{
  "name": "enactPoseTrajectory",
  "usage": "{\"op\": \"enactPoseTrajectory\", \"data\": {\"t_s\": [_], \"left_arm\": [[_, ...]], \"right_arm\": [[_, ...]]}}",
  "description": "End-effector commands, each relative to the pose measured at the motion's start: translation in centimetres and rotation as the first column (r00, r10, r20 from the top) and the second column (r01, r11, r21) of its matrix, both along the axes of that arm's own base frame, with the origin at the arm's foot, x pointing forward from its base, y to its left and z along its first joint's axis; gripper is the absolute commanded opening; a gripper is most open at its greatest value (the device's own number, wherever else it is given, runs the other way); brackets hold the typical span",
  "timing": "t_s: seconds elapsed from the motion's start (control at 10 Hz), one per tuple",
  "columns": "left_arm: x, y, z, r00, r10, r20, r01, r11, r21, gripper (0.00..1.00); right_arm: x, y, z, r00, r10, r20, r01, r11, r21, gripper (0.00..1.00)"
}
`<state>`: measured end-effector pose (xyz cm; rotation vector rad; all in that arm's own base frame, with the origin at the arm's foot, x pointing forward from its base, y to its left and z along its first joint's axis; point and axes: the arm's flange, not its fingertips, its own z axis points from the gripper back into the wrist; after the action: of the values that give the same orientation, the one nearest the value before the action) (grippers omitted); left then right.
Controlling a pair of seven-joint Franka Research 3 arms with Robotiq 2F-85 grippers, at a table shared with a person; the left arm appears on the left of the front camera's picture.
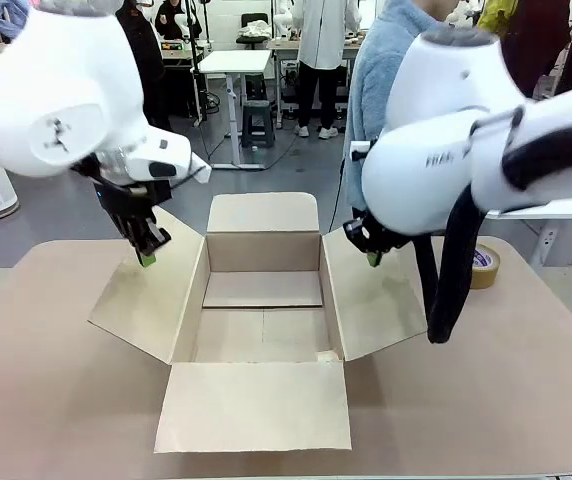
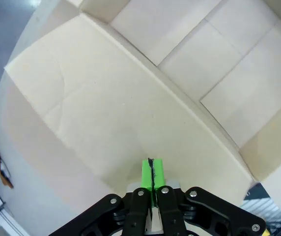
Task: Wrap the clocks to prevent damage.
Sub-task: Open the side flaps of the Package Box.
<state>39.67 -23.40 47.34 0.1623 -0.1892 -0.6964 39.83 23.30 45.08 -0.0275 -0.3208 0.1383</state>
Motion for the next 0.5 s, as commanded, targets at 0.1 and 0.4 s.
{"op": "enactPoseTrajectory", "data": {"t_s": [0.1, 0.4], "left_arm": [[2.4, 0.5, -2.8, 0.985, 0.163, 0.048, -0.165, 0.986, 0.027, 0.0], [3.9, 2.2, -3.9, 0.959, 0.267, 0.094, -0.271, 0.962, 0.032, 0.0]], "right_arm": [[2.4, -0.1, -2.7, 0.992, -0.127, -0.022, 0.125, 0.989, -0.079, 0.01], [3.6, -2.6, -4.1, 0.983, -0.171, -0.074, 0.167, 0.984, -0.057, 0.01]]}}
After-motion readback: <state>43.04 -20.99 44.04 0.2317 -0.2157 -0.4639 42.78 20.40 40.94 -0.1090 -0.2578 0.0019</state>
